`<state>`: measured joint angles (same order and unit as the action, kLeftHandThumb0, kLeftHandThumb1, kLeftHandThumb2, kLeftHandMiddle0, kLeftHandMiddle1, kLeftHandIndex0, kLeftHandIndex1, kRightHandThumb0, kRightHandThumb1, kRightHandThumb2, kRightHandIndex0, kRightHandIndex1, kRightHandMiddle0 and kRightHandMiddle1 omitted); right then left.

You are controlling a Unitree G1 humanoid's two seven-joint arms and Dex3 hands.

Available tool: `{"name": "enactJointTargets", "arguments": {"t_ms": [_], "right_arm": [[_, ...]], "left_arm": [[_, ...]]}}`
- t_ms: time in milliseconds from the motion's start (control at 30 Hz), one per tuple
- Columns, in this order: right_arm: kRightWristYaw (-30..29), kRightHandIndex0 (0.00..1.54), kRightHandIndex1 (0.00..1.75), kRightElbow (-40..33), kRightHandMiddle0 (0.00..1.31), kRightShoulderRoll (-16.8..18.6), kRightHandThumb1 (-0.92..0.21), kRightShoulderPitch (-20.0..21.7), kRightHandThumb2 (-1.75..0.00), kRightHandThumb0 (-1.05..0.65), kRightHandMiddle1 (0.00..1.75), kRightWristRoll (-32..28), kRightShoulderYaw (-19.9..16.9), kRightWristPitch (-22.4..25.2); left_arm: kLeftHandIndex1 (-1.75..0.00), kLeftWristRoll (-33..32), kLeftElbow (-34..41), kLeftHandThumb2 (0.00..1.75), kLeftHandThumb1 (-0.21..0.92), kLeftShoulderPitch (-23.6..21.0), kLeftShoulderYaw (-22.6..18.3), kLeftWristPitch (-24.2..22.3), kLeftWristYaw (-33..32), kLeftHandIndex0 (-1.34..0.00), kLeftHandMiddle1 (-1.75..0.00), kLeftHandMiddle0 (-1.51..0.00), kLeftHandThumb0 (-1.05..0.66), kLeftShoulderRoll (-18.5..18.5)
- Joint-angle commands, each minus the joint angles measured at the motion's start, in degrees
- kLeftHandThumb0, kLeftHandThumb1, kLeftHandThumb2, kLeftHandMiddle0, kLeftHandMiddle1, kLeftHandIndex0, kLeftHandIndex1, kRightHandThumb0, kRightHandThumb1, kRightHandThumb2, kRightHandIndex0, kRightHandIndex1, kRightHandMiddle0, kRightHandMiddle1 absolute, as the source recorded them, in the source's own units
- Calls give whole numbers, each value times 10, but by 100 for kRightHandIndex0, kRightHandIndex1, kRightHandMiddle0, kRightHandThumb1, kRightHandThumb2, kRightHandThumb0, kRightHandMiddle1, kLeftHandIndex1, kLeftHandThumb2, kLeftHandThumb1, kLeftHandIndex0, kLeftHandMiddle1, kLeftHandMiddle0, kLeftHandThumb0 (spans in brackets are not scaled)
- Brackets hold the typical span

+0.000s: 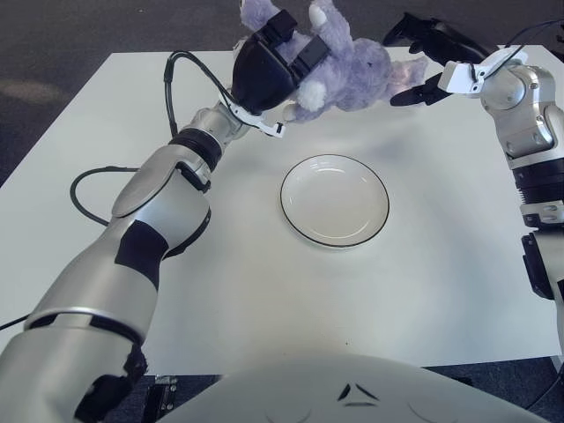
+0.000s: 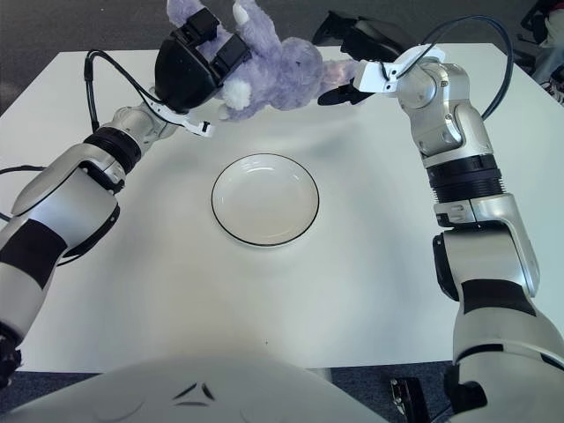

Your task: Put the doll into the plate.

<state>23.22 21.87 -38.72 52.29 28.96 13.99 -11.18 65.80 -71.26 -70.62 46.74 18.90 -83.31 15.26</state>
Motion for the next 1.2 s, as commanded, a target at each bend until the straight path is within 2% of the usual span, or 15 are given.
{"name": "enactJointTargets", "arguments": {"t_ms": [0, 300, 533, 700, 967, 1167], "right_arm": [[18, 1, 81, 19, 0, -2, -74, 27, -33, -105, 64, 9, 8, -1], [53, 0, 50, 38, 0, 5, -75, 45, -29, -105, 41, 16, 24, 8], [63, 0, 40, 49, 0, 16, -74, 51, -28, -105, 34, 17, 31, 6], [54, 0, 20, 94, 0, 28, -77, 66, -29, -105, 23, 12, 36, -27], [21, 0, 3, 133, 0, 36, -82, 80, -28, -104, 11, 23, 40, -60], [19, 3, 2, 136, 0, 42, -83, 85, -26, -104, 9, 30, 43, -42]], "left_arm": [[-175, 5, 2, 132, 31, -15, 9, 2, -16, -62, -175, -132, -48, -1], [-175, 15, -2, 132, 31, -18, 25, -12, -46, -62, -175, -131, -48, -7], [-175, 23, -9, 132, 31, -22, 33, -29, -77, -62, -175, -132, -48, -15], [-175, 26, -11, 132, 31, -26, 37, -27, -91, -62, -175, -132, -48, -20], [-175, 27, -14, 132, 31, -29, 45, -20, -90, -62, -175, -132, -48, -22], [-175, 28, -13, 132, 31, -29, 51, -20, -91, -62, -175, -132, -48, -23]]}}
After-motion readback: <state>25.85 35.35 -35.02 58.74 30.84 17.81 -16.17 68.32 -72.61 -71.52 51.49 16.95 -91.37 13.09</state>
